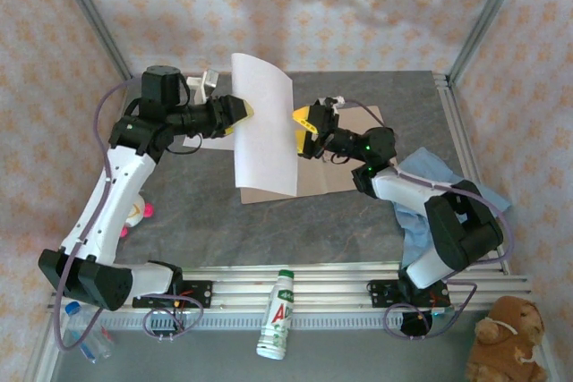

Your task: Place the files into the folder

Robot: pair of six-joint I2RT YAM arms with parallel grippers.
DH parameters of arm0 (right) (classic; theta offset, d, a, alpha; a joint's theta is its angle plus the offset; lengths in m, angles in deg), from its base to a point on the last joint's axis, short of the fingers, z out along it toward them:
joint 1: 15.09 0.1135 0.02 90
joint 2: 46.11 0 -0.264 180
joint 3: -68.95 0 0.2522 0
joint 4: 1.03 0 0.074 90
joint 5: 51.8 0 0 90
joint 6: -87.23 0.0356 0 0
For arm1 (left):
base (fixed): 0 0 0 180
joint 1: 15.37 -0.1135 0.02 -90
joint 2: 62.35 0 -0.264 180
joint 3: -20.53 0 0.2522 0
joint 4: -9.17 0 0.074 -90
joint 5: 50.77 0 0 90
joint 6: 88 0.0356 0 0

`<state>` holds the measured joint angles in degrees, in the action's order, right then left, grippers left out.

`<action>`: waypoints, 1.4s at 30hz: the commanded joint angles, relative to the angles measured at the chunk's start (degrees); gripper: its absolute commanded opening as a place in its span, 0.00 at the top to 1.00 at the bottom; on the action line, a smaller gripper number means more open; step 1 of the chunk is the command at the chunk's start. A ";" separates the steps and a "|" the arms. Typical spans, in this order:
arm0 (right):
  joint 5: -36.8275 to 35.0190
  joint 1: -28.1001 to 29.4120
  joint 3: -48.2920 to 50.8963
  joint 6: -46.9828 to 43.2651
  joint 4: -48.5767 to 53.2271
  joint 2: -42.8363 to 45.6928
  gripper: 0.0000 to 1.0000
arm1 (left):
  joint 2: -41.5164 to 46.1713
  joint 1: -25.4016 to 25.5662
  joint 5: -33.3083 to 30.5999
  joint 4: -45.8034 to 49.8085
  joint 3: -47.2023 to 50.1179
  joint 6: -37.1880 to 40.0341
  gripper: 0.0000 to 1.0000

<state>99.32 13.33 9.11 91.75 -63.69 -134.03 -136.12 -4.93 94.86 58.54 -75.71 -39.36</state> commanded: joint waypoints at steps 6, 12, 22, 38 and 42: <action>2.12 -0.21 -0.63 -1.20 -2.77 2.14 0.24 | -0.40 -0.47 4.74 1.64 -0.58 4.15 0.62; 2.25 0.08 -0.08 -2.50 -1.31 2.27 0.30 | -0.73 -0.48 4.98 1.90 0.01 5.20 0.62; 3.66 1.80 -0.23 -9.95 8.15 3.46 0.46 | -1.78 -0.37 6.06 3.32 -0.32 6.82 0.62; 4.09 2.69 -2.19 -26.51 31.80 8.16 1.00 | -3.02 -1.14 3.81 6.71 -0.59 9.03 0.33; 2.05 2.91 -7.95 -43.89 58.78 11.62 1.00 | -1.46 -3.37 1.20 6.90 0.32 9.22 0.16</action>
<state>102.51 15.74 6.46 63.21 -24.83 -126.03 -139.01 -6.64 98.12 64.14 -75.65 -31.45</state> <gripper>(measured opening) 0.050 0.817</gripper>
